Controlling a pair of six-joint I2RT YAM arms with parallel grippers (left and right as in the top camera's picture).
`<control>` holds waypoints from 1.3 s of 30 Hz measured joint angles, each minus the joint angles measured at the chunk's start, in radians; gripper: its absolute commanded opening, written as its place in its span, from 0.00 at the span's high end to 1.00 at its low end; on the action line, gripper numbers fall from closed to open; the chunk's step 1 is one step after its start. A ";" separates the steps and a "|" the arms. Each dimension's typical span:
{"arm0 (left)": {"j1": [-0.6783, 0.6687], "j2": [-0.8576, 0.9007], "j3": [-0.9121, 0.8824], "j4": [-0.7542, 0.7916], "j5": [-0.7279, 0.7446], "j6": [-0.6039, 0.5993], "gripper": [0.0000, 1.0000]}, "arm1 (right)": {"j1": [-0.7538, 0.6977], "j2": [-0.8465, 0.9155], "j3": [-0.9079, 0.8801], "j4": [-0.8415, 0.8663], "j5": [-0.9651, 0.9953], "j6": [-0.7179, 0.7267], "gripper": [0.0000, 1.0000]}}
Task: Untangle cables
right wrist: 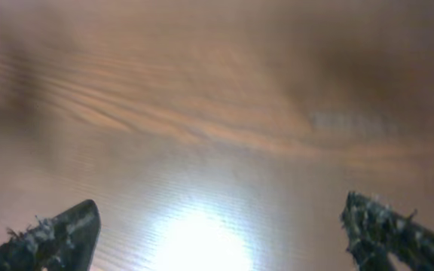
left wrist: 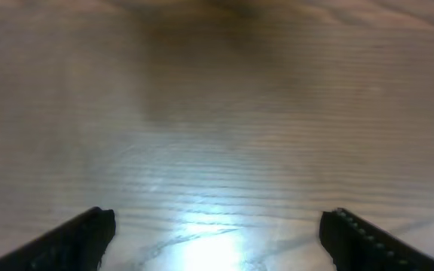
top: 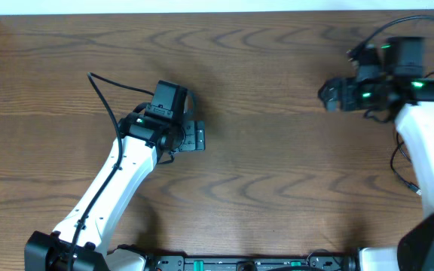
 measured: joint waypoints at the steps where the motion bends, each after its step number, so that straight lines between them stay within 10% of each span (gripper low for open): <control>1: 0.000 0.000 0.000 -0.009 -0.017 0.001 0.05 | 0.031 0.014 -0.001 -0.013 0.061 0.015 0.01; 15: 0.000 0.000 0.000 -0.001 -0.061 0.003 0.04 | 0.253 0.088 -0.003 -0.091 0.153 0.090 0.01; 28: 0.000 0.001 -0.001 -0.430 -0.027 -0.106 0.04 | 0.253 0.089 -0.009 -0.533 0.151 0.172 0.01; 39: 0.000 -0.075 -0.013 -0.537 0.056 -0.132 0.04 | 0.253 -0.083 -0.031 -0.436 0.213 0.172 0.01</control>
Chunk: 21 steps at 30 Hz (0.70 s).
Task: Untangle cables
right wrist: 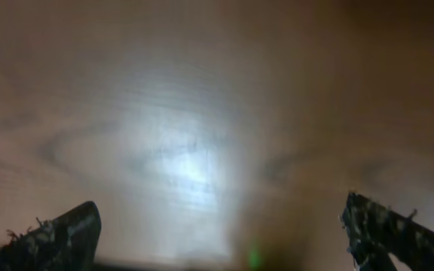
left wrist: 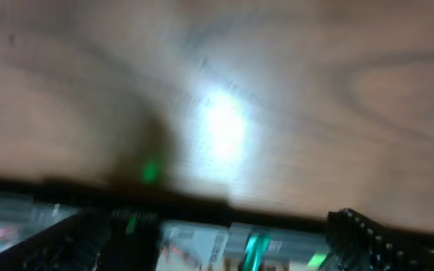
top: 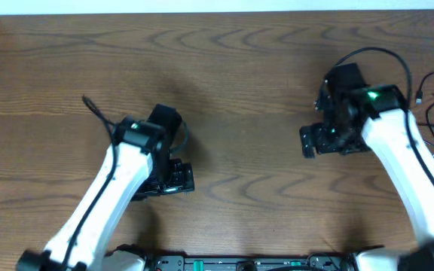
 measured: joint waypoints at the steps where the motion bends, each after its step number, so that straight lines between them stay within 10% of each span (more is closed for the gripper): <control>1: 0.000 -0.039 -0.005 0.019 -0.004 0.000 0.04 | 0.000 -0.050 -0.020 0.044 0.008 0.000 0.01; 13: 0.000 -0.813 -0.233 0.277 -0.208 -0.011 0.04 | 0.000 -0.748 -0.418 0.426 0.092 -0.012 0.01; 21: 0.000 -0.914 -0.235 0.281 -0.236 -0.012 0.04 | 0.000 -0.882 -0.422 0.364 0.133 -0.013 0.01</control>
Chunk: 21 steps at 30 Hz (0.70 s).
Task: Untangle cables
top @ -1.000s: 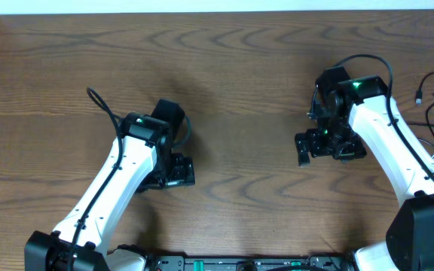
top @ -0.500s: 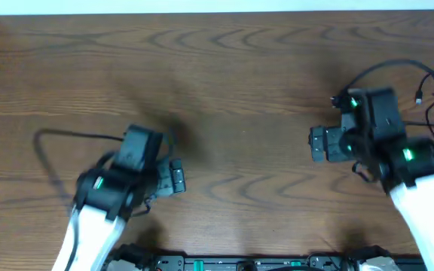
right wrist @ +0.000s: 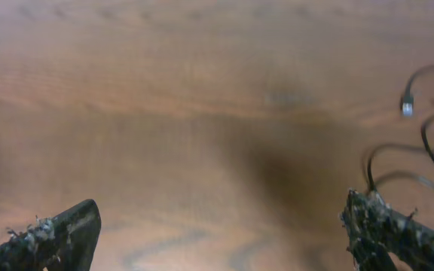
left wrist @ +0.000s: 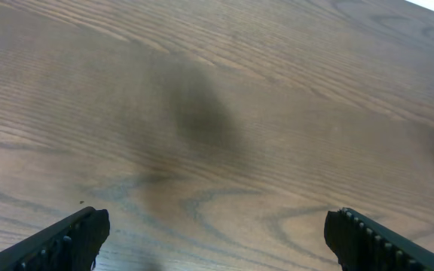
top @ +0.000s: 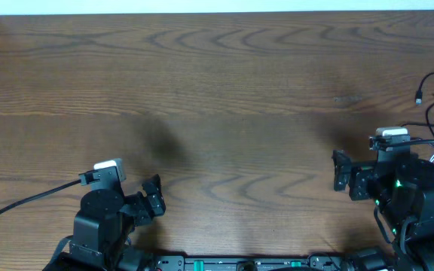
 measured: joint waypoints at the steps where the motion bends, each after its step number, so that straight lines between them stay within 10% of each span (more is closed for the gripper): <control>1: 0.000 0.000 0.000 0.001 0.000 0.000 0.04 | 0.000 0.001 0.000 -0.017 0.001 0.000 0.01; 21: 0.000 0.000 -0.003 0.000 -0.004 0.000 0.04 | 0.000 0.001 -0.006 -0.269 0.011 0.000 0.01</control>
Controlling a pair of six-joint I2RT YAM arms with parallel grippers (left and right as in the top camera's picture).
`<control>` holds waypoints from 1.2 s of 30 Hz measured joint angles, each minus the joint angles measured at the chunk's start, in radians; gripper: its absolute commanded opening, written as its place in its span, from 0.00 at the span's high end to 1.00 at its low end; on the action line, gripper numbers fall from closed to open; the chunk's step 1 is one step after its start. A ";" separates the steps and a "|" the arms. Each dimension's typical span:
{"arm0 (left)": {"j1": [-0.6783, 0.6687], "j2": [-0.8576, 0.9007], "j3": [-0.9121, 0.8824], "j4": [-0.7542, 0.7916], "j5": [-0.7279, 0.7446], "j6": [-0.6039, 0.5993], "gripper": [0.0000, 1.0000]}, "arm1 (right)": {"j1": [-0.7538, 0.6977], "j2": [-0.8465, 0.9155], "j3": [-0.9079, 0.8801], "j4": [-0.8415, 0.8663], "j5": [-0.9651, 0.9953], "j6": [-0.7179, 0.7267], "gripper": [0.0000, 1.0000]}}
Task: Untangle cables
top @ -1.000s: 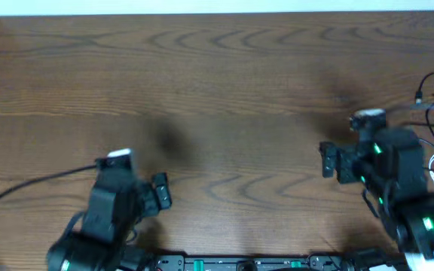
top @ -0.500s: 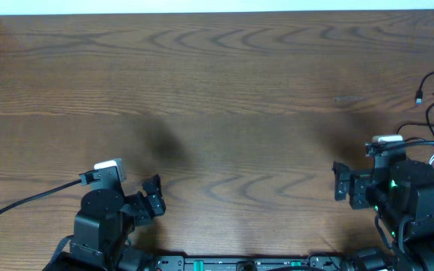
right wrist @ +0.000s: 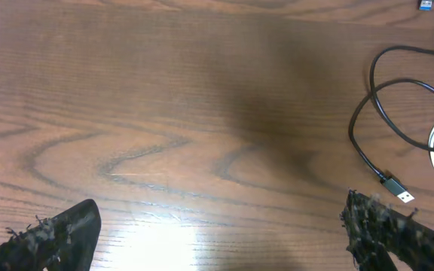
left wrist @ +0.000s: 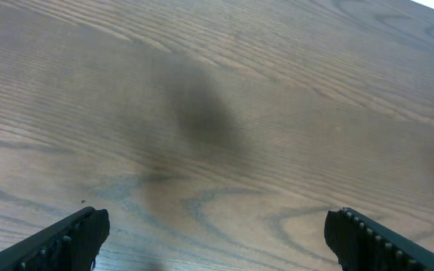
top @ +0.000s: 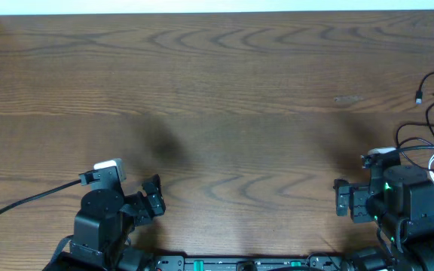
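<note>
The cables lie loose at the table's right edge. The overhead view shows a black cable ending in a small plug [top: 419, 96], and a white cable nearer the front. The right wrist view shows a black cable looping down to a USB plug [right wrist: 398, 190], with the white cable's end to its right. My right gripper [top: 342, 199] [right wrist: 221, 241] is open just left of them, nothing between its fingers. At the near left, my left gripper [top: 154, 198] [left wrist: 217, 241] is open over bare wood.
The brown wooden table [top: 224, 90] fills the view, with a white strip along its far edge. A black lead [top: 29, 199] runs from the left arm's wrist off the left side. Both arms are folded back at the near edge.
My right gripper has drawn back a little toward the near edge, and its view now looks down on the black and white cable ends. The left arm has not moved.
At first my left arm reached over the left middle of the table and my right arm was at the far right, both open. Then both stood nearer the front. After that both were folded at the near edge, with cables showing at the right.
</note>
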 measured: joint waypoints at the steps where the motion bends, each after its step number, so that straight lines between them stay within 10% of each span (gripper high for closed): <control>1: 0.000 0.000 0.000 0.000 0.000 0.000 0.04 | 0.000 0.000 0.000 -0.001 0.000 0.000 0.01; 16: 0.000 0.000 0.000 0.000 0.000 0.000 0.04 | -0.031 -0.091 -0.004 0.021 0.000 -0.031 0.01; 36: 0.000 0.000 0.000 0.000 -0.001 0.000 0.04 | -0.118 -0.561 -0.365 0.522 0.000 -0.108 0.01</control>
